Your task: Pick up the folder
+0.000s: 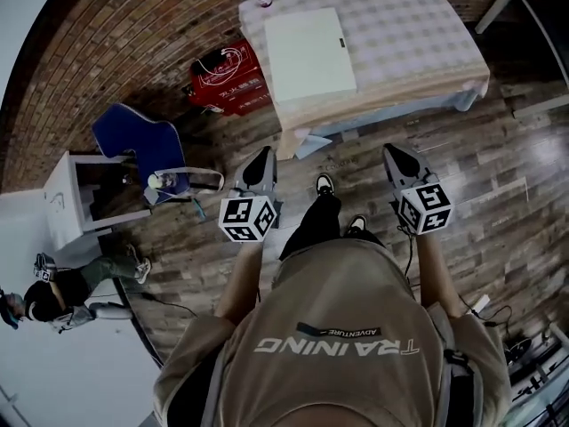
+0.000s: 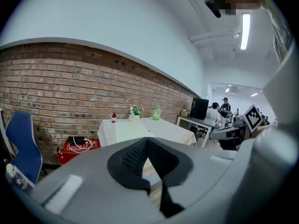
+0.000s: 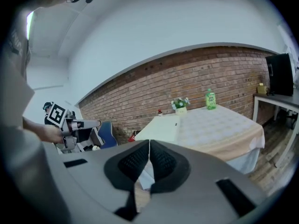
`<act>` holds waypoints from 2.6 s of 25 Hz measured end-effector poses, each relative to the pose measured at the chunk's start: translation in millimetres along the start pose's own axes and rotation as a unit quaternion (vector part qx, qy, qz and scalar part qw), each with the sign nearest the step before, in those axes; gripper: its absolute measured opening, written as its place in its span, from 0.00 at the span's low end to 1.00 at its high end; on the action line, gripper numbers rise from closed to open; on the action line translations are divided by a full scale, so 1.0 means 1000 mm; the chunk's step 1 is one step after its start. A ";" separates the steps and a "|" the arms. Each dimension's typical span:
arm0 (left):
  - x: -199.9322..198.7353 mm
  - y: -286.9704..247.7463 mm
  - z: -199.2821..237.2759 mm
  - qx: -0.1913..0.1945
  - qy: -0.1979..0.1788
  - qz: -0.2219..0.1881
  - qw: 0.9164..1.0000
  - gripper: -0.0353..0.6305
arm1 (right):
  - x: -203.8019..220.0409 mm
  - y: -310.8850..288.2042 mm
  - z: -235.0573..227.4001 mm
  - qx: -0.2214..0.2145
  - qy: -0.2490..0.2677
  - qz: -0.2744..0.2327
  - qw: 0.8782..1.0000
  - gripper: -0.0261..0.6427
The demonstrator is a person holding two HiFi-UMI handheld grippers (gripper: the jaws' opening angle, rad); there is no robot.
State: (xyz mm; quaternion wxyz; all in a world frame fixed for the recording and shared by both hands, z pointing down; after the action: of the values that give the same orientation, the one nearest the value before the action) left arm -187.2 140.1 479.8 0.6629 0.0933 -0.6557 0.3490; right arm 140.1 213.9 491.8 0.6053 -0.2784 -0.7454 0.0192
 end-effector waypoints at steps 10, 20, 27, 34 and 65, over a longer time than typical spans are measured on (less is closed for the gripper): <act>-0.050 -0.112 0.074 0.057 -0.022 -0.014 0.998 0.06 | -0.078 -0.084 -0.008 0.046 -0.012 -0.015 0.999 0.06; -0.041 -0.177 0.097 0.093 -0.023 0.029 0.995 0.06 | -0.096 -0.148 -0.028 0.069 -0.005 0.029 0.997 0.06; -0.044 -0.225 0.101 0.096 -0.024 0.053 0.994 0.06 | -0.087 -0.197 -0.078 0.041 -0.005 0.060 0.997 0.06; -0.067 -0.265 0.112 0.046 -0.008 0.095 0.994 0.06 | -0.112 -0.257 -0.137 -0.026 -0.003 0.095 0.995 0.06; 0.014 -0.347 0.195 0.125 0.272 0.292 0.908 0.45 | -0.049 -0.350 -0.198 -0.088 -0.239 0.273 0.928 0.42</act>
State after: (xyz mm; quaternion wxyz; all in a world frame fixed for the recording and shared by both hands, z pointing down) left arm -142.1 -225.0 632.5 0.6672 -0.1188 -0.3985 0.6180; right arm 189.6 -163.9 628.7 0.3540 -0.5103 -0.7619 0.1840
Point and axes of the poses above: the fingertips, and each gripper's own axes: y backward along the fingers, z to its left, x out of its underside, the point moved 9 cm from there along y, backward along the fingers, and after that the axes turned 2 degrees about -y, right-handed, at the moved point
